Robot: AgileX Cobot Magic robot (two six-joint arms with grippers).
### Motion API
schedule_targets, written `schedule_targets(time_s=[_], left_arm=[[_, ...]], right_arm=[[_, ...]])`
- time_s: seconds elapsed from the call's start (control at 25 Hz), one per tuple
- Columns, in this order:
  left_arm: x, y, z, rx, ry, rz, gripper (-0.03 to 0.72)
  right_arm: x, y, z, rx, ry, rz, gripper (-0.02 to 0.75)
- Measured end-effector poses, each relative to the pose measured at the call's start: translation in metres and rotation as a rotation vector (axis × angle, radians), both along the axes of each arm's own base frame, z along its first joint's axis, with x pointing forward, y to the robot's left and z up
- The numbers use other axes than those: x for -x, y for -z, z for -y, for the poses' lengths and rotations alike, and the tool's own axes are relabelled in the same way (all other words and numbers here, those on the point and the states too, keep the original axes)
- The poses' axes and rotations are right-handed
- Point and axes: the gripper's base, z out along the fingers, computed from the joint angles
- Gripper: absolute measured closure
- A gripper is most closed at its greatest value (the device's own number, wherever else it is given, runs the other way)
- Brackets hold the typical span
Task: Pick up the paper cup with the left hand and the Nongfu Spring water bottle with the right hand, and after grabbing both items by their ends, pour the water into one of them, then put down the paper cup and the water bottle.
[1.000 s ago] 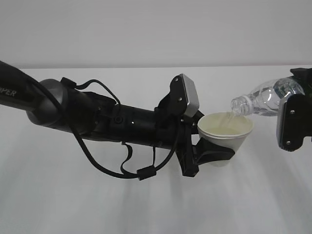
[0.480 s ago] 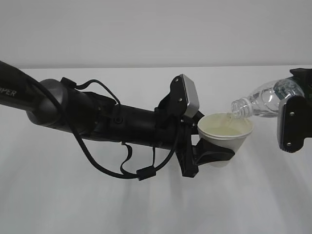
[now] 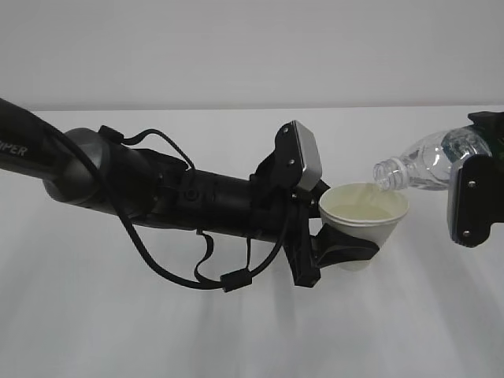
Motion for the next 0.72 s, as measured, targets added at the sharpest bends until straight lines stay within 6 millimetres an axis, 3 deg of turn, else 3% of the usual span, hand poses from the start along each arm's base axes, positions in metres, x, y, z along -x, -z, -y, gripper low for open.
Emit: schedule_targets(time_s=[0.72], left_arm=[[0.0, 0.0016, 0.0, -0.003, 0.001, -0.002, 0.276]], right_arm=[[0.0, 0.0, 0.0, 0.0, 0.0, 0.0, 0.308]])
